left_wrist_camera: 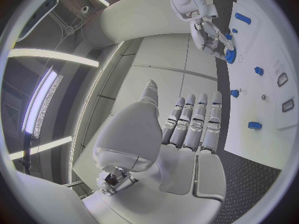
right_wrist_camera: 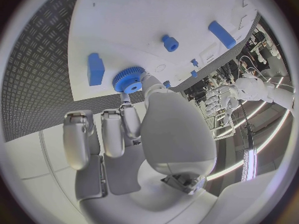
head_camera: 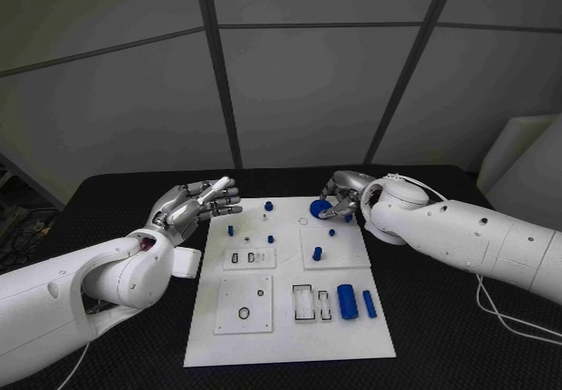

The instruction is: Assemble the parts on the task board

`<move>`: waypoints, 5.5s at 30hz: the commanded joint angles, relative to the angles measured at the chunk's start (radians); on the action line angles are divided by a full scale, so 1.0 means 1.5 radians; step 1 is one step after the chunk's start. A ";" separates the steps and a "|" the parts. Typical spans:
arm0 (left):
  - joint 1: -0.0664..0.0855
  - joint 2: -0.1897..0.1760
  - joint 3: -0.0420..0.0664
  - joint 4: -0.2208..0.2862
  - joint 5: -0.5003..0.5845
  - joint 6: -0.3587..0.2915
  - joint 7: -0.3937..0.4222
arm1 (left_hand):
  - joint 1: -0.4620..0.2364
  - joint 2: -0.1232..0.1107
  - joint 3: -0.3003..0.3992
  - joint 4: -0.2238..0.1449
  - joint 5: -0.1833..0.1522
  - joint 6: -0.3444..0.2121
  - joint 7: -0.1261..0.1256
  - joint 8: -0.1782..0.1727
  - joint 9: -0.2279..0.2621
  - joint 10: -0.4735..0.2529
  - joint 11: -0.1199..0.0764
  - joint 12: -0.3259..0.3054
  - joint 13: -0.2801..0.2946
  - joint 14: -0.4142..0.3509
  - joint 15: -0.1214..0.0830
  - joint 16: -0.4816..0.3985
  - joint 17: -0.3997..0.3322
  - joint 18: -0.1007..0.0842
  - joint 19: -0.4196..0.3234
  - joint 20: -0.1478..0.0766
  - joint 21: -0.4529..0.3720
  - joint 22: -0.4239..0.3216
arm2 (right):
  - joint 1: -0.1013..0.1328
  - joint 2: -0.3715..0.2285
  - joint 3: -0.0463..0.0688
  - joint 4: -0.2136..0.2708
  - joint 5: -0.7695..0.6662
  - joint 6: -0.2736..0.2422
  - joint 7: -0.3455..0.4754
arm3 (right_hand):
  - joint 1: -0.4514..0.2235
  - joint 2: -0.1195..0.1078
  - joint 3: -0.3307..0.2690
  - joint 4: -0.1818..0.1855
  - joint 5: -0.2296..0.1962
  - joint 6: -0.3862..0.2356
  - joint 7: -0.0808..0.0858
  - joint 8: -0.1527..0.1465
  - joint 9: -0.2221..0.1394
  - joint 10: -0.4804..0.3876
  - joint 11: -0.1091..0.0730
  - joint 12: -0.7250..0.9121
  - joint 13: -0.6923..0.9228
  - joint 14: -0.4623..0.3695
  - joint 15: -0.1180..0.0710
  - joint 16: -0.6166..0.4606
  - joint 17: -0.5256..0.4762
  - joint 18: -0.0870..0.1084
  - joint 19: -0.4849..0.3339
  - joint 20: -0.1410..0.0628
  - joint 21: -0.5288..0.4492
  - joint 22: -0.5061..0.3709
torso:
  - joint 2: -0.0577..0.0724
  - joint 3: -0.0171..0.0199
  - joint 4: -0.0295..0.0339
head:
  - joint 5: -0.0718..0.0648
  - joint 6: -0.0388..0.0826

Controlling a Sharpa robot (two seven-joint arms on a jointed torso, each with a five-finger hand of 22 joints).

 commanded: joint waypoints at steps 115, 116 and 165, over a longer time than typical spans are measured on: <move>0.003 -0.002 0.001 0.002 -0.004 0.007 -0.005 | 0.000 0.008 -0.002 -0.008 -0.004 -0.005 0.038 -0.005 -0.001 0.002 -0.002 -0.008 0.000 -0.006 -0.002 -0.005 -0.001 0.027 -0.008 -0.001 -0.006 -0.003 | -0.001 0.137 -0.045 0.002 -0.069 -0.131 0.014 | -0.092 0.052 0.003 0.044 0.000 -0.001 0.003 0.002 -0.028 0.006 0.004 0.011 0.038 0.041 0.005 -0.001 0.036 -0.010 0.069 0.006 0.002 0.176 | -0.001 0.0014 -0.0005 | 0.015 -0.001; 0.003 -0.003 0.001 0.002 -0.004 0.007 -0.005 | 0.000 0.008 -0.002 -0.008 -0.004 -0.005 0.038 -0.005 -0.001 0.002 -0.002 -0.008 0.000 -0.006 -0.002 -0.005 -0.001 0.027 -0.008 -0.001 -0.006 -0.003 | -0.001 0.128 -0.045 0.010 -0.060 -0.158 0.025 | -0.090 0.049 0.003 0.042 0.000 -0.002 0.003 0.002 -0.029 0.007 0.003 0.013 0.040 0.041 0.005 -0.002 0.035 -0.010 0.069 0.006 0.002 0.176 | -0.001 0.0015 -0.0011 | 0.016 -0.001; 0.002 -0.002 0.001 -0.019 -0.004 0.009 -0.002 | 0.001 0.009 -0.003 -0.010 -0.004 0.001 0.038 -0.005 0.000 0.003 -0.003 -0.008 0.001 -0.006 -0.002 -0.005 0.000 0.027 -0.008 -0.001 -0.006 -0.004 | -0.017 -0.118 -0.046 0.006 0.198 -0.058 0.245 | 0.069 0.006 0.019 -0.046 -0.030 0.003 0.004 0.002 -0.045 0.002 0.003 0.002 0.033 0.041 0.005 -0.002 0.040 -0.010 0.069 0.006 0.002 0.176 | -0.005 0.0053 -0.0162 | 0.007 -0.003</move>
